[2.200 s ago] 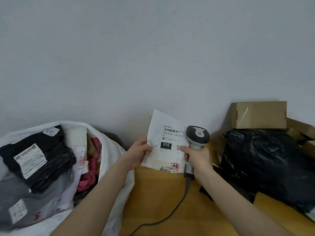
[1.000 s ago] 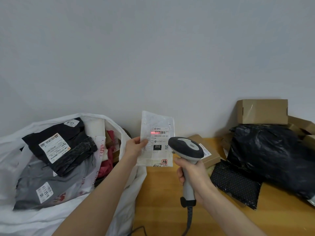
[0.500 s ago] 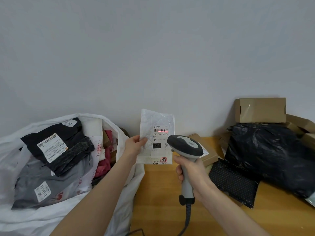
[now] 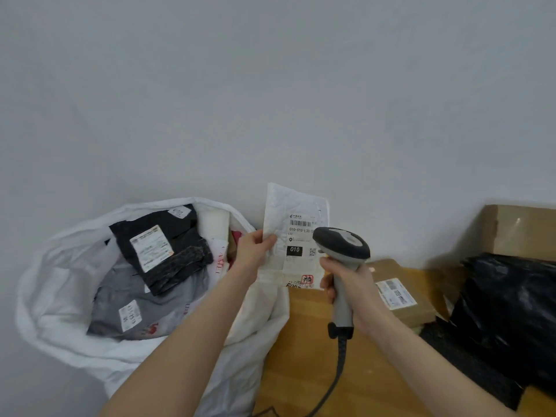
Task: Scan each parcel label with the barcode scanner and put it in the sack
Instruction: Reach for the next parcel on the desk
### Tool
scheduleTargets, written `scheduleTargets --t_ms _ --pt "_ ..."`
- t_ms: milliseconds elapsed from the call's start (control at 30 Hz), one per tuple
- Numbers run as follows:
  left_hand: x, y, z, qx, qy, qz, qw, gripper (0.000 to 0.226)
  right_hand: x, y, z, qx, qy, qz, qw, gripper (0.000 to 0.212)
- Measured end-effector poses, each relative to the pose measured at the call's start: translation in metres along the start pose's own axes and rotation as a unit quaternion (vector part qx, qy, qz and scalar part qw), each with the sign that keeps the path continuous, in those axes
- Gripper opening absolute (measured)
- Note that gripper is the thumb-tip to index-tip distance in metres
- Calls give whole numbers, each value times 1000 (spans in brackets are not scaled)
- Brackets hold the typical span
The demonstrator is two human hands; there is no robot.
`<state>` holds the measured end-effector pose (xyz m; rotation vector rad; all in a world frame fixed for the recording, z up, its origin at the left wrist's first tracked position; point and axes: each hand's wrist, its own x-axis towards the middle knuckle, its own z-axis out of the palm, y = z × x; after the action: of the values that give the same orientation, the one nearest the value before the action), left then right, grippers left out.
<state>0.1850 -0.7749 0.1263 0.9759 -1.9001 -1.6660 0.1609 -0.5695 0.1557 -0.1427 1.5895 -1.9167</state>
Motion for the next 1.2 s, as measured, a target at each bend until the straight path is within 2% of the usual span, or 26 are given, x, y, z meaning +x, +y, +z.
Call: scheduleTargets --t_ms 67,167,300,400,467,533,600,667,767,833,867,933,1000,1133,1200 --pt "5 11 -22 7 32 19 999 13 13 -7 21 -5 -15 -6 1000 9" --pt "13 21 -86 -13 94 21 995 8 31 -8 81 -12 -71 -7 997 9" --pt "29 28 -175 -66 174 7 982 12 46 -3 155 -25 -93 -17 995 12" --pt "45 14 -248 -63 246 -28 967 14 55 7 198 -29 -98 -19 995 13" --pt "56 -5 -295 -19 295 -52 954 31 60 14 220 -33 -96 -19 995 13" --pt "65 -26 -329 92 319 -98 938 60 63 23 236 -31 -97 -11 995 13" --pt "67 -39 -336 264 292 -106 913 81 69 31 247 -30 -99 -3 995 10" --pt "69 -43 -317 393 229 -38 890 84 73 40 254 -38 -92 10 995 11" --pt "80 -45 -277 481 97 6 871 82 78 49 260 -44 -86 20 995 11" --pt "90 -58 -269 517 15 -35 855 76 78 50 260 -42 -86 20 995 9" --pt "93 -65 -272 524 0 -66 849 72 78 49 258 -43 -82 18 996 7" --pt "97 -75 -280 518 26 -103 849 68 79 48 251 -45 -71 5 996 6" --pt "100 -71 -276 507 63 -83 856 66 83 47 239 -40 -56 5 998 10" --pt "101 -34 -237 471 138 43 870 64 84 43 214 -35 -34 30 998 10" --pt "102 -13 -208 459 140 122 869 60 83 37 199 -22 -26 33 999 8"
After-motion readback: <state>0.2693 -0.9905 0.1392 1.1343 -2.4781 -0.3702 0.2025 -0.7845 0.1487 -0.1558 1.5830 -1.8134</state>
